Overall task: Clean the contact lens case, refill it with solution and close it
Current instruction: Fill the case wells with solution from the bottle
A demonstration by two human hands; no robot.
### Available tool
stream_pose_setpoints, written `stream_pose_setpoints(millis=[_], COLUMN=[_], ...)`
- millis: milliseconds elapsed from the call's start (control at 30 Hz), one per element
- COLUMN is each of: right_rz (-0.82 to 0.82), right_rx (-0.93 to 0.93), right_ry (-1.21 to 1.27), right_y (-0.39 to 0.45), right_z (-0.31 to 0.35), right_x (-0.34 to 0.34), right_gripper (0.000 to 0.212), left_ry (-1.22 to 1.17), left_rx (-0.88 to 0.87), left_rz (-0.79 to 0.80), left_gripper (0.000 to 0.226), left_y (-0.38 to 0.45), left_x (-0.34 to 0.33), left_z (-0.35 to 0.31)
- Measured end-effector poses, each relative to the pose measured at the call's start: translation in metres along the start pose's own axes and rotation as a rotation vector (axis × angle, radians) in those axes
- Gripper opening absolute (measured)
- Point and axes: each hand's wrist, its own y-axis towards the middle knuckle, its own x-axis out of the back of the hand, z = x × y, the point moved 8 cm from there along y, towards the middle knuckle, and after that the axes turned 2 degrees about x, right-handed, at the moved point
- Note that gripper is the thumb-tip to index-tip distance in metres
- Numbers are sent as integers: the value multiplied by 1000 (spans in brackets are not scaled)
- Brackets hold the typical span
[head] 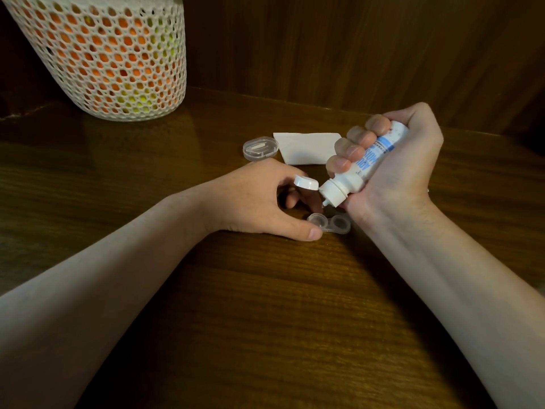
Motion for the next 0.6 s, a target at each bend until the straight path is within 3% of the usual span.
stream_pose_setpoints(millis=[600], right_rz=[8], right_rx=[-2], right_ry=[7], right_y=[1], right_z=[-1], right_x=[0], right_gripper=[34], left_ry=[-21], left_rx=[-3], left_rz=[0], left_gripper=[33], left_y=[-1], left_x=[0], left_z=[-1])
